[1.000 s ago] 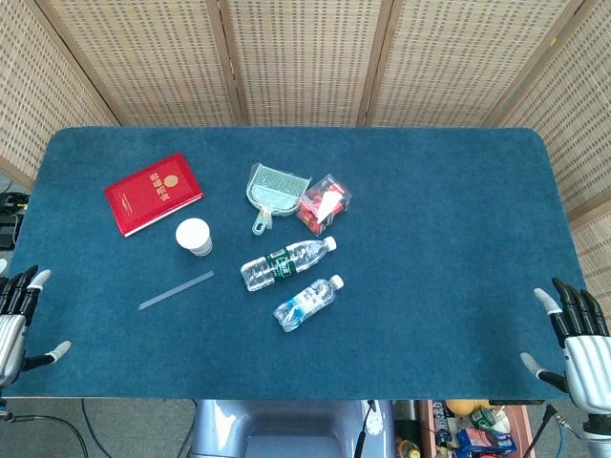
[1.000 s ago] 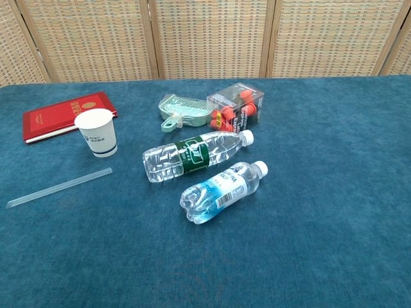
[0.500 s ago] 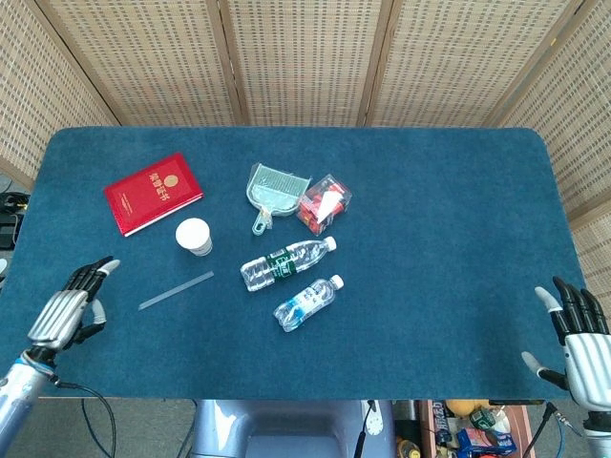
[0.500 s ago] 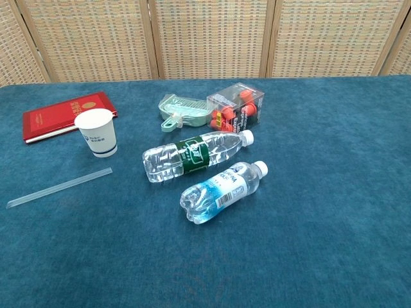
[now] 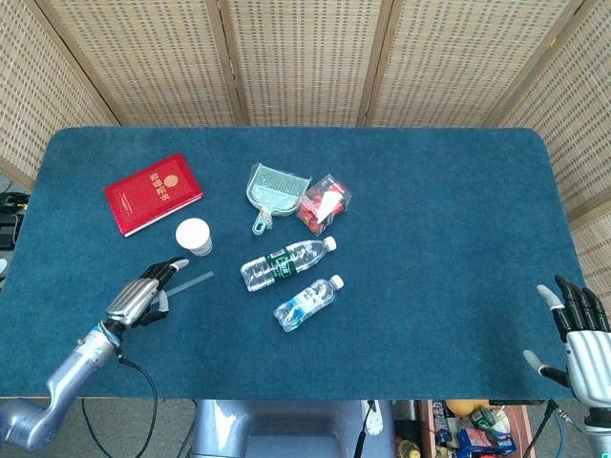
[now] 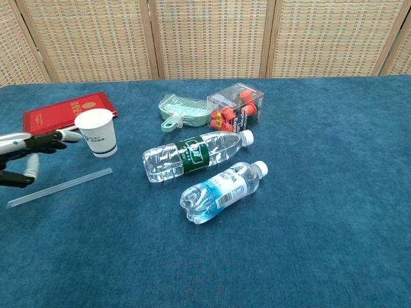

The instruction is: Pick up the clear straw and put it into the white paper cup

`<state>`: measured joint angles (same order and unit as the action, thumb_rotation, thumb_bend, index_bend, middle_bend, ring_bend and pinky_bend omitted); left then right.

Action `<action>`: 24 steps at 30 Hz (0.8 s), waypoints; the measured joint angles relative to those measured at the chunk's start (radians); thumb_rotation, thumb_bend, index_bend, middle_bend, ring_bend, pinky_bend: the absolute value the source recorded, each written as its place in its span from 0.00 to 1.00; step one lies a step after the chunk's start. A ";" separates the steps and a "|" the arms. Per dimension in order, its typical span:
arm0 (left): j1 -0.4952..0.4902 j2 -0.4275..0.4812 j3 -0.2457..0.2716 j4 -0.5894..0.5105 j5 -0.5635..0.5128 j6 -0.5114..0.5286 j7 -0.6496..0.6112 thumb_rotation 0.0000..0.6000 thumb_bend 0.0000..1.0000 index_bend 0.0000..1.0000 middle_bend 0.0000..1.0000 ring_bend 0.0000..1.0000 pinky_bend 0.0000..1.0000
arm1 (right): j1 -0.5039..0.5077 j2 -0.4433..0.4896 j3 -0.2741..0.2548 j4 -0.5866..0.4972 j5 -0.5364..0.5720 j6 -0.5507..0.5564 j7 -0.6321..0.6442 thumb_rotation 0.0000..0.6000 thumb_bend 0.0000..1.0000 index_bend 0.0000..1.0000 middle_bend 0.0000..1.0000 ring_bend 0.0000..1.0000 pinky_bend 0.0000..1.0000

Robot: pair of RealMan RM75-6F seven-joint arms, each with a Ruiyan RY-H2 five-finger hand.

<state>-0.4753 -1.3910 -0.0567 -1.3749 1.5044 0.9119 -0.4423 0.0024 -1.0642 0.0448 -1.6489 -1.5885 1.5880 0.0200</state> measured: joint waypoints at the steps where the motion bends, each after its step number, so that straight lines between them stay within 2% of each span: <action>1: -0.008 -0.013 -0.001 0.010 -0.002 -0.006 -0.017 1.00 0.97 0.00 0.00 0.00 0.00 | 0.000 0.000 0.000 0.000 0.000 -0.001 0.000 1.00 0.00 0.00 0.00 0.00 0.00; 13: -0.075 -0.102 0.016 0.113 0.004 -0.059 -0.231 1.00 0.97 0.00 0.00 0.00 0.00 | 0.004 -0.001 0.000 0.001 0.005 -0.009 -0.001 1.00 0.00 0.00 0.00 0.00 0.00; 24: -0.101 -0.106 0.062 0.113 0.036 -0.079 -0.295 1.00 0.97 0.00 0.00 0.00 0.00 | 0.003 0.000 -0.001 0.001 0.005 -0.008 0.003 1.00 0.00 0.00 0.00 0.00 0.00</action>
<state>-0.5765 -1.4972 0.0048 -1.2614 1.5403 0.8326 -0.7370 0.0057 -1.0639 0.0441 -1.6479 -1.5837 1.5803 0.0227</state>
